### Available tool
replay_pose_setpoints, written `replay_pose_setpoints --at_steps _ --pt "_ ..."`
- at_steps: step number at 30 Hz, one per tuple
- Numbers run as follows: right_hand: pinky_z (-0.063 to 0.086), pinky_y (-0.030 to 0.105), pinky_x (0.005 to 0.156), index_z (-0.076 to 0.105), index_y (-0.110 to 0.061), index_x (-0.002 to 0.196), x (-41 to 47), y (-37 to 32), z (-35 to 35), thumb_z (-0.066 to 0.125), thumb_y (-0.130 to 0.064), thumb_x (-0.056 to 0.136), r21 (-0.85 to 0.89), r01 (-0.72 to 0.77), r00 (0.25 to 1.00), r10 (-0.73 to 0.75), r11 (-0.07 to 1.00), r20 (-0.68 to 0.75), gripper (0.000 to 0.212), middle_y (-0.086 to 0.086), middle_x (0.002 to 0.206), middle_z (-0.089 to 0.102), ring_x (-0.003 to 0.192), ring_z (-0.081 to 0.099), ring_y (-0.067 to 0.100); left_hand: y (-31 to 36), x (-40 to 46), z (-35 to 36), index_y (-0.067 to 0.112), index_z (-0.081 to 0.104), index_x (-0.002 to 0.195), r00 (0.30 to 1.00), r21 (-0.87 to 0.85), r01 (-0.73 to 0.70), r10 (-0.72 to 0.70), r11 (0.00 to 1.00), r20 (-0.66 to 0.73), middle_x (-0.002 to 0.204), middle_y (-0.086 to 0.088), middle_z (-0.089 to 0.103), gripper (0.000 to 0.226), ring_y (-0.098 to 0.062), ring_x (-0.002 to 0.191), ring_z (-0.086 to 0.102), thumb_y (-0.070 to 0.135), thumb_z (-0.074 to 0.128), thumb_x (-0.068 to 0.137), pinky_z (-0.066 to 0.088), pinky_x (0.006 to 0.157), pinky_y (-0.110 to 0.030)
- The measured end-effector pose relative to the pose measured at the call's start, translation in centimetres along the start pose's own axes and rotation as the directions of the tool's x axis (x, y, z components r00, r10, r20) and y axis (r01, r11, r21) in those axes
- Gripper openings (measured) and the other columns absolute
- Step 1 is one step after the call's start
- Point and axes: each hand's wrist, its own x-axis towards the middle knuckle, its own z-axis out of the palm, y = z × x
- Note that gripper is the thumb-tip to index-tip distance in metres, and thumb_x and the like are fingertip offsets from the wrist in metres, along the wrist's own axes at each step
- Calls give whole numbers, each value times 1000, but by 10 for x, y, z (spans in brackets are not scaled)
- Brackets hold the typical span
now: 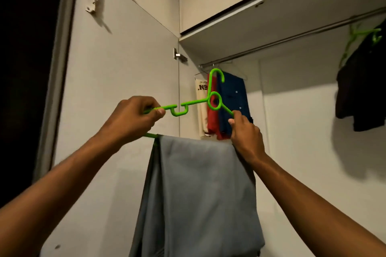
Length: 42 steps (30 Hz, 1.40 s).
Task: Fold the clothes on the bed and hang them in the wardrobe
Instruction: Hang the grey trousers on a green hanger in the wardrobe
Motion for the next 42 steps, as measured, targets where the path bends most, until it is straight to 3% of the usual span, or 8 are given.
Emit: replay_pose_setpoints --at_steps 3,7,11,20,24,31,35,42 --pt "37 34 66 47 -10 130 16 38 11 35 -30 108 -25 -35 999 34 999 -38 32 13 113 65 95 62 36 7 24 51 17 70 81 997 -113 -14 6 994 -71 64 -4 63 16 -14 54 66 26 67 94 50 50 -24" --pt "40 36 65 51 -10 120 41 107 18 37 -33 107 -24 -87 994 86 996 -62 30 13 106 68 91 61 37 37 63 127 11 72 88 982 -87 -99 83 991 -172 64 -1 61 16 -23 62 68 25 68 94 57 58 -34" --pt "49 43 84 46 -15 136 64 170 19 40 -33 107 36 -185 980 187 982 -72 35 13 125 64 108 59 39 67 107 192 13 74 94 962 -50 -164 148 985 -231 71 2 62 16 -21 67 67 29 70 93 61 66 -42" --pt "41 42 106 29 -26 153 112 321 5 41 -39 104 -4 -105 994 104 995 -35 51 3 152 45 134 48 29 151 224 325 13 75 97 925 -141 -201 141 969 -354 80 -8 69 21 -25 73 67 33 69 93 59 73 -40" --pt "41 40 102 32 -26 150 130 368 -3 42 -35 104 -4 -81 993 80 997 -85 48 2 149 47 131 50 28 196 278 367 10 75 96 903 -178 -245 157 953 -400 78 -6 66 18 -22 71 65 26 71 93 54 66 -34" --pt "40 42 108 30 -22 152 185 414 -18 41 -35 105 -4 -22 990 21 1000 -139 50 2 153 43 136 45 27 267 359 401 13 76 96 865 -186 -270 154 945 -477 88 -16 72 14 -37 83 71 21 71 86 61 76 -47" --pt "30 33 112 26 -21 156 220 429 -26 37 -35 107 0 -28 991 28 1000 -128 52 0 159 34 143 35 23 306 394 404 11 74 106 846 -173 -292 170 941 -505 104 -17 70 21 -37 99 67 18 71 86 55 77 -40" --pt "29 36 115 21 -26 158 267 450 -42 35 -36 108 110 -107 982 123 988 -146 53 0 162 28 146 31 26 367 426 405 9 67 116 822 -130 -300 187 945 -537 118 -16 62 25 -33 111 60 8 66 91 47 78 -36"
